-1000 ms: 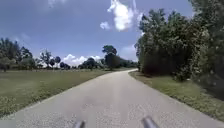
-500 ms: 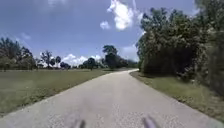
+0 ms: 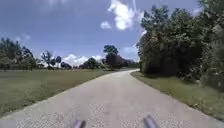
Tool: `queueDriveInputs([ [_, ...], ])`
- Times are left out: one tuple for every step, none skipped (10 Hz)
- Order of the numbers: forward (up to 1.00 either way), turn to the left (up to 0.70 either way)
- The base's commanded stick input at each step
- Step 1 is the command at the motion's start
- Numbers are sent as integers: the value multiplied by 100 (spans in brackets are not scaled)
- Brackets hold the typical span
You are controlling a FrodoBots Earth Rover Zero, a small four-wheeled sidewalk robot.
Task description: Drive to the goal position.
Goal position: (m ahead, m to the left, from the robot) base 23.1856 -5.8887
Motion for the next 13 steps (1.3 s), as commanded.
queueDriveInputs([
  [50, 31],
  [50, 50],
  [50, 50],
  [50, 40],
  [50, 1],
  [50, 0],
  [50, 0],
  [50, 0],
  [50, 0],
  [50, 0],
  [50, 0],
  [50, 0],
  [50, 0],
])
